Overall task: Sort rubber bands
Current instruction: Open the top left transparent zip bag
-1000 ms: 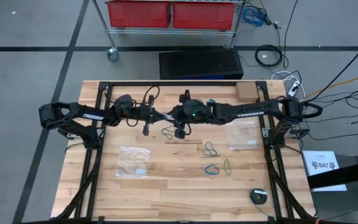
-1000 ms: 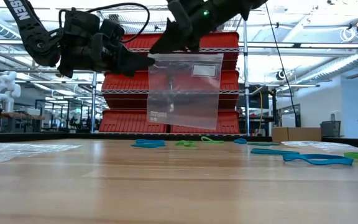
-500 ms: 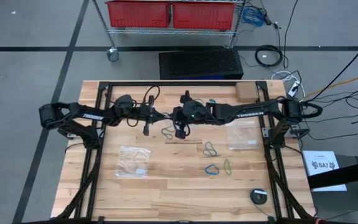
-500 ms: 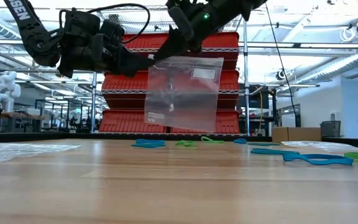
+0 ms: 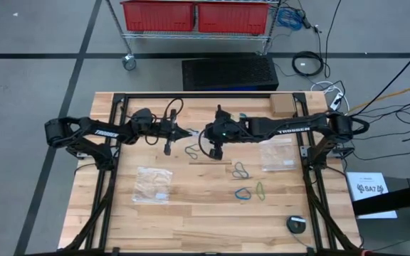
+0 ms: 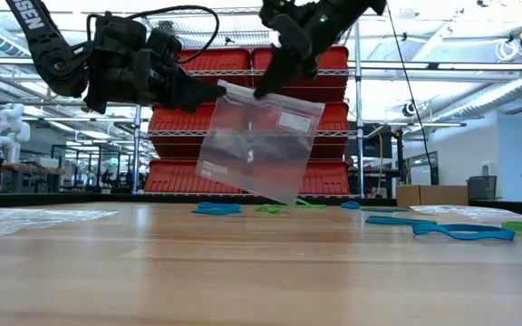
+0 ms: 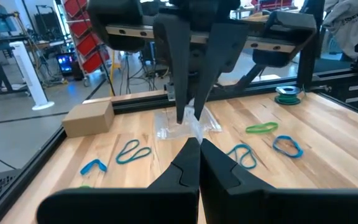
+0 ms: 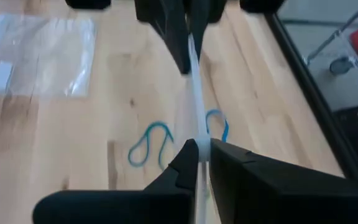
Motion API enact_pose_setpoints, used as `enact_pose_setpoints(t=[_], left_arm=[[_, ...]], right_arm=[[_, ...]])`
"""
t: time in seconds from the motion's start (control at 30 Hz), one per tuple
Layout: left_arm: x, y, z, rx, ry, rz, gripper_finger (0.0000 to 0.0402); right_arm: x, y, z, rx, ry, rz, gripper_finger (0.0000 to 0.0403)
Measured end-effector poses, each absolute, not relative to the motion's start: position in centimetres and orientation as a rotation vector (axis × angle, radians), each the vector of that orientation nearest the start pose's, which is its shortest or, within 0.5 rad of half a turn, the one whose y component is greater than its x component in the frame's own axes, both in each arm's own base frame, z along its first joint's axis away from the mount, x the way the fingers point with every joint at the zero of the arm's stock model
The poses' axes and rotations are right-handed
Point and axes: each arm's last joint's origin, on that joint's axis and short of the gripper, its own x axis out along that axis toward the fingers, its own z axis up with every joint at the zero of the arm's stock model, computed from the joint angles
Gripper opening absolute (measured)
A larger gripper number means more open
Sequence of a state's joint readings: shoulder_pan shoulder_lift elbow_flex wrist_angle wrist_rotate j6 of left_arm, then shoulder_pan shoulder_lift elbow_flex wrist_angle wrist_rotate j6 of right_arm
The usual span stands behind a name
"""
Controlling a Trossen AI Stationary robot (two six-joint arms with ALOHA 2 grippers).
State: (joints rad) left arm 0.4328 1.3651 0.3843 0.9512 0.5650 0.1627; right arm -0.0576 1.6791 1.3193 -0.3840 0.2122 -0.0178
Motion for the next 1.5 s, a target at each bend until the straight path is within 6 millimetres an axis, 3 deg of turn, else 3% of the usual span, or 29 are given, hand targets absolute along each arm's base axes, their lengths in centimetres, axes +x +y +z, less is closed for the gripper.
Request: enact_pose_setpoints(t=[0.8, 1.0, 1.2, 1.3, 1.5], left_arm=[[22.7, 9.2, 18.9, 0.138, 0.021, -0.116, 0.0], [22.7, 9.2, 18.8, 0.137, 0.026, -0.103, 0.0], [22.7, 9.2, 18.8, 0.134, 0.032, -0.102, 0.0], [22.7, 9.2, 18.8, 0.134, 0.032, -0.102, 0.0], [22.7, 9.2, 18.8, 0.133, 0.033, -0.102, 0.0]], right_arm=[[33.2, -2.1, 26.0, 0.037, 1.083, -0.313, 0.0012], [32.6, -1.2, 26.8, 0.01, 1.067, -0.311, 0.0069], [32.7, -1.0, 29.6, -0.017, 0.853, -0.32, 0.0122], [33.5, -1.0, 30.1, -0.084, 0.776, -0.287, 0.0112], [33.8, -1.6, 30.1, -0.129, 0.762, -0.285, 0.0035]])
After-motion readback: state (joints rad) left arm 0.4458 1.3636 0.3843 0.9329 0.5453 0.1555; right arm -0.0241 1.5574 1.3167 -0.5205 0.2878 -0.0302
